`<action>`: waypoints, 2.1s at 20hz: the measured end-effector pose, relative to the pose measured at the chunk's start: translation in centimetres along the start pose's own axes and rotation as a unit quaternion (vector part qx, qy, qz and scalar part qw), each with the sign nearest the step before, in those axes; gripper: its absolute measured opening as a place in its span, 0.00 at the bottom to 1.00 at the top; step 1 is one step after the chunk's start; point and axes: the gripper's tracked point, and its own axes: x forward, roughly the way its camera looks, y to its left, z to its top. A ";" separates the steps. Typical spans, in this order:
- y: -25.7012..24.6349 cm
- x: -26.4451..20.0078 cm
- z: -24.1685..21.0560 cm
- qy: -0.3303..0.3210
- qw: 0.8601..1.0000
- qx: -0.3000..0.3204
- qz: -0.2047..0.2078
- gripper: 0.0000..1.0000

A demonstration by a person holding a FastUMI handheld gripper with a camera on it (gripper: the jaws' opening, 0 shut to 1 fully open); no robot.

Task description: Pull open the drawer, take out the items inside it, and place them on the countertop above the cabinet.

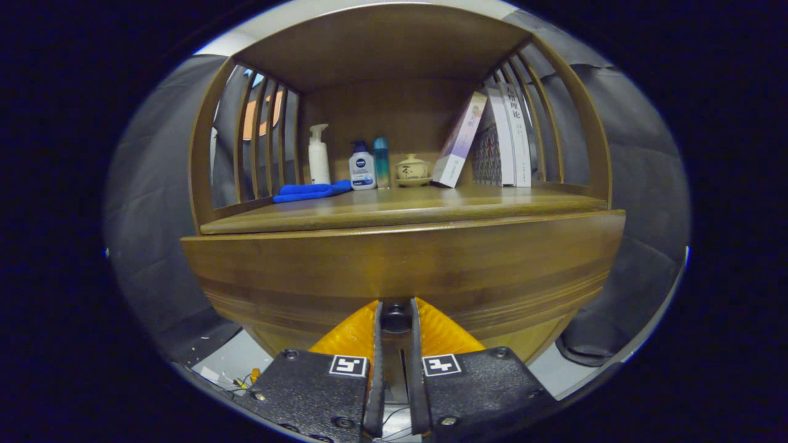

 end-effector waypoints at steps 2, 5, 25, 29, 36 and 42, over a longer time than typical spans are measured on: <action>0.0 -1.0 -0.3 0.001 1.000 0.001 0.003 0.20; 0.0 -2.4 -0.8 0.002 1.000 -0.005 0.009 0.20; 0.4 -14.4 -5.3 0.026 0.998 -0.036 0.046 0.20; 0.7 -15.7 -5.9 0.032 0.997 -0.037 0.054 0.20; 0.9 -16.8 -6.6 0.055 0.995 -0.063 0.059 0.20; 2.0 -19.6 -2.8 0.075 0.991 -0.055 0.099 0.39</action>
